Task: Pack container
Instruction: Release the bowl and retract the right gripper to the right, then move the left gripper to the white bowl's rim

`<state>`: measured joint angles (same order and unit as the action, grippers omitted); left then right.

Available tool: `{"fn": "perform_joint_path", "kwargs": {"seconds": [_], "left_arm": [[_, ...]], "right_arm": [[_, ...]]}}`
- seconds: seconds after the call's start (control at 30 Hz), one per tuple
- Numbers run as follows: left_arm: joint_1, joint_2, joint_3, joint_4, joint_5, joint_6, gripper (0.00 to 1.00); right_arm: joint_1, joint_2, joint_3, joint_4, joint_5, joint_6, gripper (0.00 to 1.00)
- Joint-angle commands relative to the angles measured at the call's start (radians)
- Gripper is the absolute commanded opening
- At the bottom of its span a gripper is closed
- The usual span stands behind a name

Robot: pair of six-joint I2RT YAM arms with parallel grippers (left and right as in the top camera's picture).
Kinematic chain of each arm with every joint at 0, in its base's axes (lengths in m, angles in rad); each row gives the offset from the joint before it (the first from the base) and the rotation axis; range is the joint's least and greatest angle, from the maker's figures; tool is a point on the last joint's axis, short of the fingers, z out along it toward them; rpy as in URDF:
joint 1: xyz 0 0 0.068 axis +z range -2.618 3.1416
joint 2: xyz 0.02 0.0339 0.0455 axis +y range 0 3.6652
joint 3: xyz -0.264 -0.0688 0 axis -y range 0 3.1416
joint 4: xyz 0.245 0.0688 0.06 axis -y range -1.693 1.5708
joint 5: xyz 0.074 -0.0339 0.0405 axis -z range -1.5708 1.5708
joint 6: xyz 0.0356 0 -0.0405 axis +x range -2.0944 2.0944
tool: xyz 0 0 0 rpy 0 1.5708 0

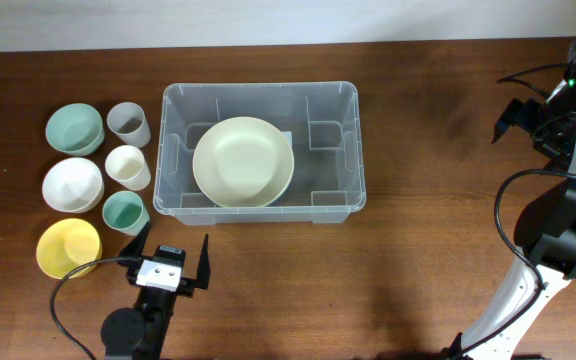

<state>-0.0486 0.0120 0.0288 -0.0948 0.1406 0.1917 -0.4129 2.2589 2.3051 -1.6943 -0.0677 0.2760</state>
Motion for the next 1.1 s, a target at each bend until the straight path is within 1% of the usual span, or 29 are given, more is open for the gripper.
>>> {"fn": "perform_joint_path", "kwargs": {"seconds": [0.0,0.87,1.07], "left_arm": [[0.0,-0.007,-0.008,0.0,-0.007,0.012,1.0],[0.0,-0.007,-0.008,0.002,-0.007,0.012,1.0],[0.002,-0.006,-0.007,0.124,-0.016,0.004,1.0]], "right_arm": [[-0.006,-0.044,-0.005,-0.003,0.011,-0.006,0.99],[-0.006,-0.044,-0.005,0.012,0.001,-0.006,0.99],[-0.006,-0.044,-0.005,0.012,0.001,-0.006,0.99]]}}
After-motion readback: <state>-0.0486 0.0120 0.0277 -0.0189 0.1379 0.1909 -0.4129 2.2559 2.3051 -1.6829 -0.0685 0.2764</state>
